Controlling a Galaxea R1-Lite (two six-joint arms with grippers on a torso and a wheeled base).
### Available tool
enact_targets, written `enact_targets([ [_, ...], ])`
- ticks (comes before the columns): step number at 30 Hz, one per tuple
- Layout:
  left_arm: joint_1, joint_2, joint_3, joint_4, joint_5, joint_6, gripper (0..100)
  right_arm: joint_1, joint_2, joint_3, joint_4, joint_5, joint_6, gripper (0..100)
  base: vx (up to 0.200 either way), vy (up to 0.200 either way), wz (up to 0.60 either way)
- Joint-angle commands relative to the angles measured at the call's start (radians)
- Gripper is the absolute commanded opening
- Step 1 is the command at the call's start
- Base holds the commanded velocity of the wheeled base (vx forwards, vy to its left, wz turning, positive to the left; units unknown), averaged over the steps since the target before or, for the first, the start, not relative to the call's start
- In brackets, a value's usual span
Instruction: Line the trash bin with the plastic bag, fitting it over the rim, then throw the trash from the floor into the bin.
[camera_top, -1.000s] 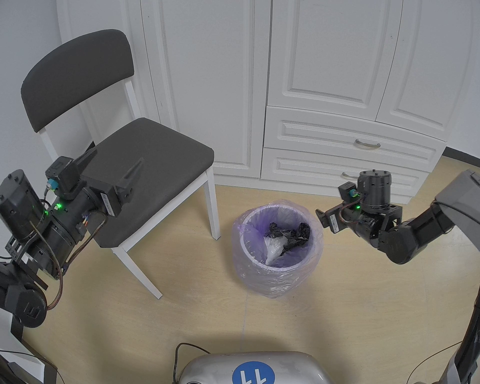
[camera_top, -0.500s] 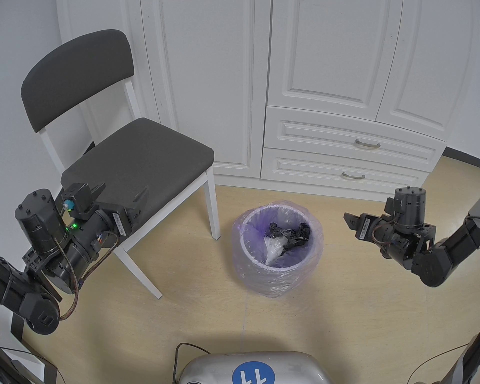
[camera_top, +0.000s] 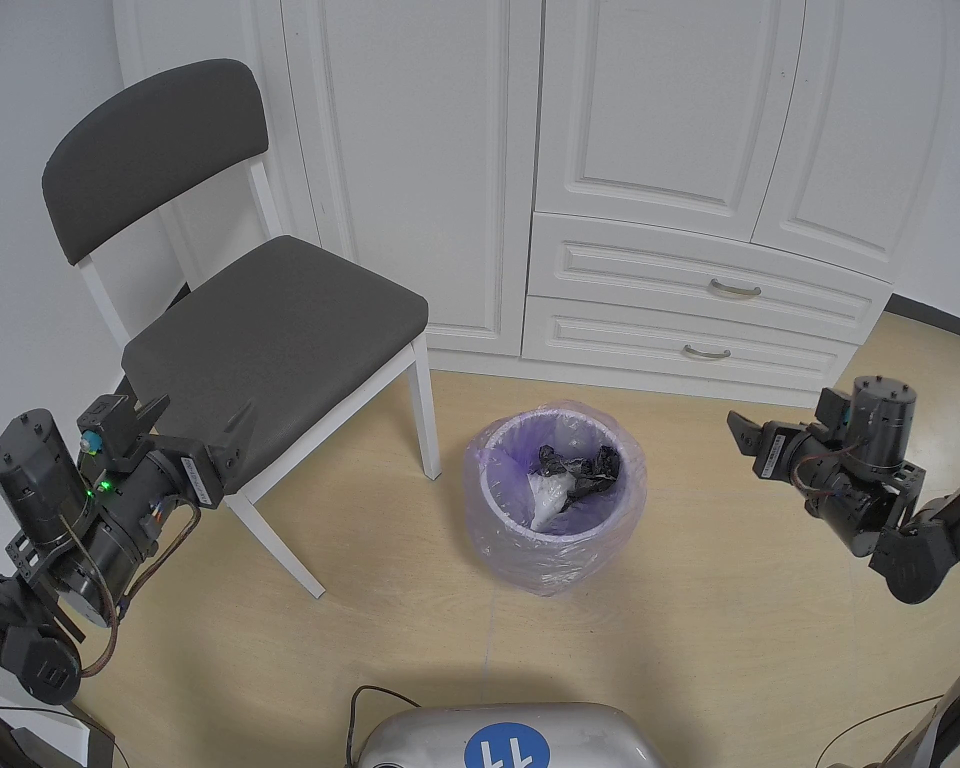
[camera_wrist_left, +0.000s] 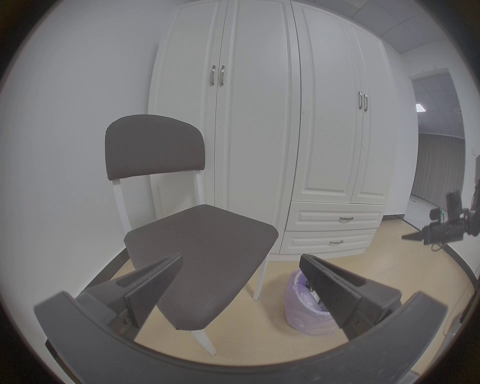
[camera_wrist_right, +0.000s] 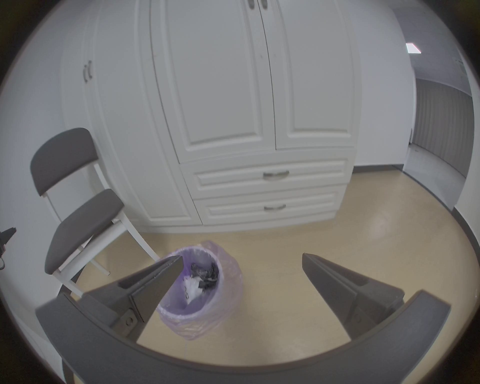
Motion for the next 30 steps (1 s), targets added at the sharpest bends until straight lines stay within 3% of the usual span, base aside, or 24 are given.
enact_targets([
  [1, 0.030, -0.186, -0.027, 0.142, -0.005, -0.005, 100, 0.033, -0.271, 0.019, 0.033, 0.000, -0.125, 100, 0.000, 0.000, 0.00],
  [7, 0.018, -0.289, -0.049, 0.249, -0.005, -0.006, 100, 0.035, -0.419, 0.018, 0.137, -0.002, -0.183, 100, 0.000, 0.000, 0.00],
  [9, -0.001, -0.416, -0.053, 0.355, -0.001, -0.006, 100, 0.033, -0.569, 0.009, 0.253, -0.003, -0.192, 100, 0.000, 0.000, 0.00],
  [16, 0.041, -0.575, -0.064, 0.499, 0.011, -0.005, 100, 0.012, -0.730, 0.056, 0.270, -0.006, -0.195, 100, 0.000, 0.000, 0.00],
  [22, 0.087, -0.635, -0.064, 0.547, 0.011, -0.005, 100, -0.042, -0.854, 0.121, 0.276, 0.011, -0.248, 100, 0.000, 0.000, 0.00],
  [30, 0.095, -0.720, -0.007, 0.593, 0.010, -0.006, 100, -0.045, -0.909, 0.213, 0.273, 0.009, -0.246, 100, 0.000, 0.000, 0.00],
])
